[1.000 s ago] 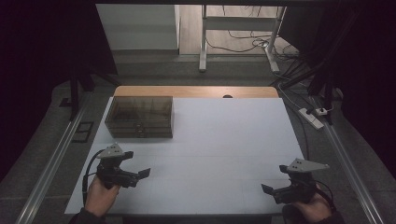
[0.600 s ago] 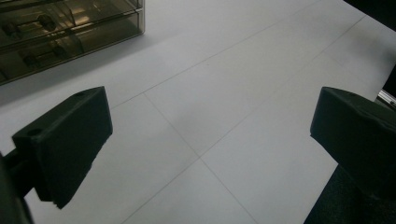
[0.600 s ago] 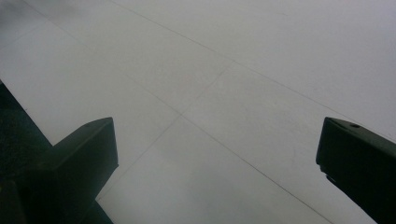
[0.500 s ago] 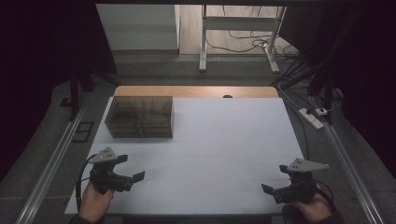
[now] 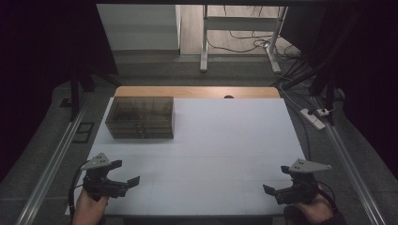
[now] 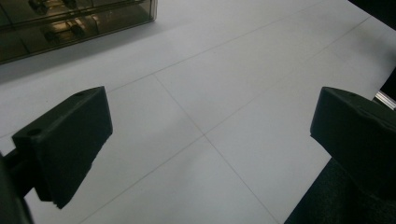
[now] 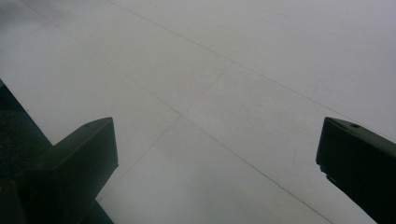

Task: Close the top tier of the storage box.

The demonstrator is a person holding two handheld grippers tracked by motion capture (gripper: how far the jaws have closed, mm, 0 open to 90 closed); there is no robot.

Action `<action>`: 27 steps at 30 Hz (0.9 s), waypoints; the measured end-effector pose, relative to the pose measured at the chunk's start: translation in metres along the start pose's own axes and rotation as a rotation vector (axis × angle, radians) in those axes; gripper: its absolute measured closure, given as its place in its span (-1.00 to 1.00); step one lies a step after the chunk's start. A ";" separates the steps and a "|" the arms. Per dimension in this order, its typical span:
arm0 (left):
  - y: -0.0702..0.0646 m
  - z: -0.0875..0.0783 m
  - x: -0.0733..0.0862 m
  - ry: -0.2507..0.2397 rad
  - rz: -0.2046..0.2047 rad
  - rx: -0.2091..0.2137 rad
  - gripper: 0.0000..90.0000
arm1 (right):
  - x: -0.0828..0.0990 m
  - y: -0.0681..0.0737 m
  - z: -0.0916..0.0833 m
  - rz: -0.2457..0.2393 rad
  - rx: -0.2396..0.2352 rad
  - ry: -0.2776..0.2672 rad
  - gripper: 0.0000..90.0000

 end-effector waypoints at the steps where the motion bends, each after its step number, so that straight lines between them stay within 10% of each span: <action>1: 0.001 -0.001 0.001 0.002 -0.001 -0.005 -1.00 | 0.000 0.000 0.000 -0.001 0.000 -0.001 -1.00; 27: 0.010 -0.024 0.024 0.001 -0.029 -0.047 -1.00 | 0.000 0.000 0.000 -0.003 0.006 0.001 -1.00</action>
Point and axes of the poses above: each handheld gripper's, and its own axes: z roughly forward along the jaws, x roughly out of its underside, y roughly to its left, the point moved 7 cm from there along z, roughly forward along the jaws, and after that the axes turned 13 degrees about -x, right-handed, at the moved point
